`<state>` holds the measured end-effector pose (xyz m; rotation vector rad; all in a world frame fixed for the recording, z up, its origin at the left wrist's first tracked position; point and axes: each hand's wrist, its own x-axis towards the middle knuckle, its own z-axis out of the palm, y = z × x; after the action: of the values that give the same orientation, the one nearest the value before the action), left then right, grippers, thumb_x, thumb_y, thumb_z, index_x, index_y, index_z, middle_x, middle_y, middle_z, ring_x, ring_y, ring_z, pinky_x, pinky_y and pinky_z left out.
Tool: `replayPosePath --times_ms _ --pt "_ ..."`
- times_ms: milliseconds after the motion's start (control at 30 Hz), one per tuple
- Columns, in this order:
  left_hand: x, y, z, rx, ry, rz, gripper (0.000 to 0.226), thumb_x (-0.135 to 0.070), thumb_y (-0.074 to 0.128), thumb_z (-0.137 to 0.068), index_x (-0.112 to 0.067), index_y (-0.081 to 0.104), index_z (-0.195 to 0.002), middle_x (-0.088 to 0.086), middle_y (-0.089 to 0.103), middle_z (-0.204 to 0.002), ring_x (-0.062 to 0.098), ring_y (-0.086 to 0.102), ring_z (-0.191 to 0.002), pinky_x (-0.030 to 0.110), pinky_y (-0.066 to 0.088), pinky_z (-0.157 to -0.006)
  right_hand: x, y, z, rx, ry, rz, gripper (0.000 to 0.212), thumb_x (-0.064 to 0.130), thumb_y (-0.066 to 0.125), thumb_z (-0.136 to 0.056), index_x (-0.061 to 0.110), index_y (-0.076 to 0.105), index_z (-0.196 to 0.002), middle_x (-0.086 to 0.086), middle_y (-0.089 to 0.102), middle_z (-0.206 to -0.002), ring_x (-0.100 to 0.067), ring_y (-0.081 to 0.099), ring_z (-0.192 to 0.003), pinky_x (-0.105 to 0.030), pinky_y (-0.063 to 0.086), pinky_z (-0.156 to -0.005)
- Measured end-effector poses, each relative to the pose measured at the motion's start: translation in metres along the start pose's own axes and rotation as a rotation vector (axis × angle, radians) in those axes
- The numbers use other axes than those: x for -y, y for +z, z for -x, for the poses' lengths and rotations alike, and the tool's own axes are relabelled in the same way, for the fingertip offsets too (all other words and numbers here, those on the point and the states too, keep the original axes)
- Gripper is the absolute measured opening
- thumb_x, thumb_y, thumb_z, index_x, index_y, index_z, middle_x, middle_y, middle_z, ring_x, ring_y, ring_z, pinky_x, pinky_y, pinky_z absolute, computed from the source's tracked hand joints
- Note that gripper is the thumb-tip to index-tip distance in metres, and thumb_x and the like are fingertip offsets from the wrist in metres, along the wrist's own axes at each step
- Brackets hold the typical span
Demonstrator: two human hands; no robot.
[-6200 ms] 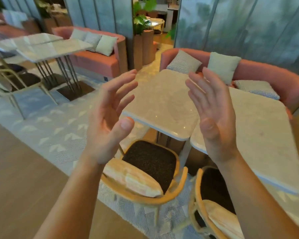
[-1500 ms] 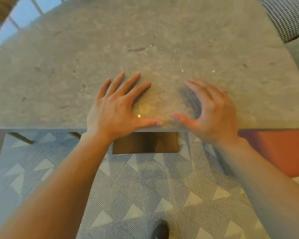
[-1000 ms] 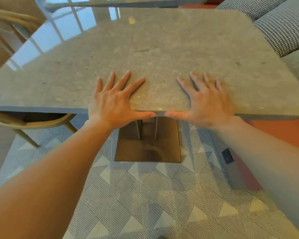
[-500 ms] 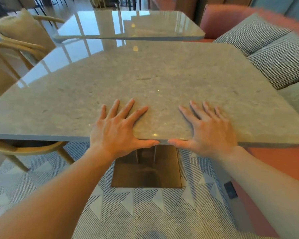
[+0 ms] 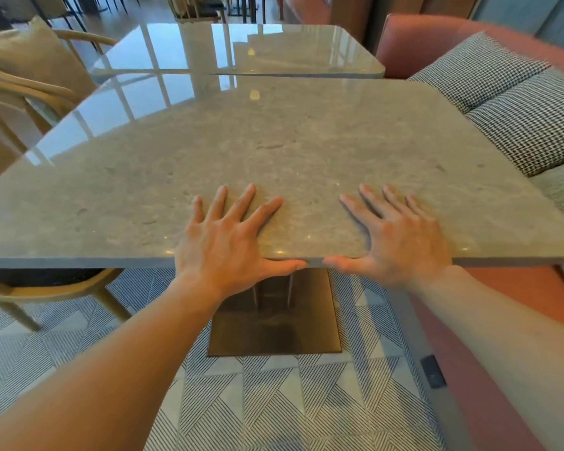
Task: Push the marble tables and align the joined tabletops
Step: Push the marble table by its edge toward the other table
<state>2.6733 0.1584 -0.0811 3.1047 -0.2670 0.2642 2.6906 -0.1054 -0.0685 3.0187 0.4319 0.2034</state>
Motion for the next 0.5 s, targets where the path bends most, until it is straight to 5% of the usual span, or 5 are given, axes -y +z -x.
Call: replayPosePath --times_ms 500 --pt "-0.020 0.004 -0.017 -0.030 -0.034 -0.013 0.126 -0.113 -0.007 -0.054 -0.053 0.014 -0.163 -0.004 0.021 -0.179 0.039 0.021 -0.165 0.066 0.018 -0.129 -0.027 0.007 -0.016 -0.040 -0.034 -0.028 0.132 0.111 0.005 -0.058 0.037 0.037 -0.162 -0.005 0.042 -0.168 -0.038 0.039 -0.156 -0.059 0.030 -0.125"
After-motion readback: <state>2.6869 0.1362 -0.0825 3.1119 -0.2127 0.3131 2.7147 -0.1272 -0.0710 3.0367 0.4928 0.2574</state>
